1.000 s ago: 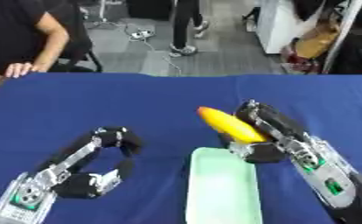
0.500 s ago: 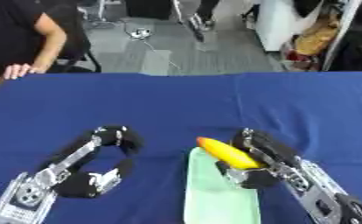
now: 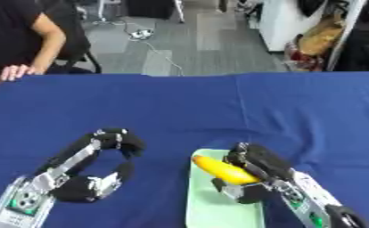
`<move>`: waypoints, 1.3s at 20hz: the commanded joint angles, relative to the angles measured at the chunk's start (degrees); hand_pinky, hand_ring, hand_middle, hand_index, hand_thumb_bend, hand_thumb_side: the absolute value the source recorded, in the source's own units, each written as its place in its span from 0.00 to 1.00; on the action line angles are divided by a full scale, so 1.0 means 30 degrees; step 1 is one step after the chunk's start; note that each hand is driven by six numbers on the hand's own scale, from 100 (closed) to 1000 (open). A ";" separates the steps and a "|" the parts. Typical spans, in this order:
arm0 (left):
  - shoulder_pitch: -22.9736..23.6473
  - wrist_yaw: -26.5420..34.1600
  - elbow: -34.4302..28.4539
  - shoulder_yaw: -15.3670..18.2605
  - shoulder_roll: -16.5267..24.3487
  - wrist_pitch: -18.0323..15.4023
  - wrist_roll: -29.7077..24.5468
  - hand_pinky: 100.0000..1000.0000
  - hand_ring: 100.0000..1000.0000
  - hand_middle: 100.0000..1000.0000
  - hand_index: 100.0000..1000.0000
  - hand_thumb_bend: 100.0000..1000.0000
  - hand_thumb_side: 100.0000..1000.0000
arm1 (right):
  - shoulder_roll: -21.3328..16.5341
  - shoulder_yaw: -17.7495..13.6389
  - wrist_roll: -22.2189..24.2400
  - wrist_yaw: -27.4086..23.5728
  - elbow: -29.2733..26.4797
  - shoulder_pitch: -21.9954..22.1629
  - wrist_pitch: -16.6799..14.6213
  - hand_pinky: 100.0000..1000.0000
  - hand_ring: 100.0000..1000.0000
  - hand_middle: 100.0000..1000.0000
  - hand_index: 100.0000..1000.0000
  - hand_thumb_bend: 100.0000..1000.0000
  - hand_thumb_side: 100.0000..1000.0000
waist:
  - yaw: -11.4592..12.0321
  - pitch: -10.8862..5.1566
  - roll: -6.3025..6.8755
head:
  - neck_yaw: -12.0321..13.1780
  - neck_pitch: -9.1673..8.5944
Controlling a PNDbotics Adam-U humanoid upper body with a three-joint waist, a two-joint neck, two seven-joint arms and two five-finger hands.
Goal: Pick up objects on the table and place them in the box.
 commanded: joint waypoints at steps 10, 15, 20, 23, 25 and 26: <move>-0.0298 0.0091 -0.0401 0.0138 0.0082 -0.0005 -0.0037 0.51 0.61 0.62 0.76 0.00 0.68 | 0.1104 0.0045 -0.0534 0.2483 0.2254 -0.0441 -0.1215 0.00 0.00 0.01 0.27 0.00 0.70 | 0.0081 -0.0346 0.0040 | -0.0269 -0.0190; -0.0296 0.0098 -0.0403 0.0135 0.0069 0.0005 -0.0056 0.51 0.62 0.62 0.76 0.00 0.68 | 0.1224 -0.0005 -0.0748 0.2923 0.2537 -0.0400 -0.1401 0.00 0.00 0.05 0.30 0.00 0.77 | 0.0074 -0.0340 0.0031 | -0.0291 -0.0206; -0.0293 0.0093 -0.0396 0.0130 0.0072 0.0006 -0.0054 0.51 0.61 0.62 0.76 0.00 0.68 | 0.1206 0.0115 -0.0579 0.3478 0.2432 -0.0441 -0.1674 0.00 0.25 0.30 0.46 0.00 1.00 | 0.0088 -0.0367 0.0019 | -0.0286 -0.0204; -0.0278 0.0091 -0.0388 0.0138 0.0079 0.0010 -0.0050 0.51 0.61 0.62 0.76 0.00 0.68 | 0.1181 0.0226 -0.0079 0.3918 0.2292 -0.0450 -0.1821 0.37 0.56 0.60 0.69 0.29 1.00 | 0.0062 -0.0395 0.0010 | -0.0286 -0.0204; -0.0278 0.0090 -0.0385 0.0137 0.0087 0.0010 -0.0047 0.51 0.62 0.62 0.76 0.00 0.68 | 0.1170 0.0247 0.0497 0.4009 0.2231 -0.0471 -0.1888 0.55 0.71 0.76 0.83 0.38 1.00 | 0.0027 -0.0410 0.0008 | -0.0279 -0.0205; -0.0276 0.0089 -0.0383 0.0136 0.0090 0.0010 -0.0049 0.51 0.62 0.62 0.76 0.00 0.68 | 0.1162 0.0230 0.0842 0.3994 0.2246 -0.0479 -0.1900 0.62 0.75 0.82 0.88 0.43 1.00 | 0.0010 -0.0419 0.0004 | -0.0282 -0.0204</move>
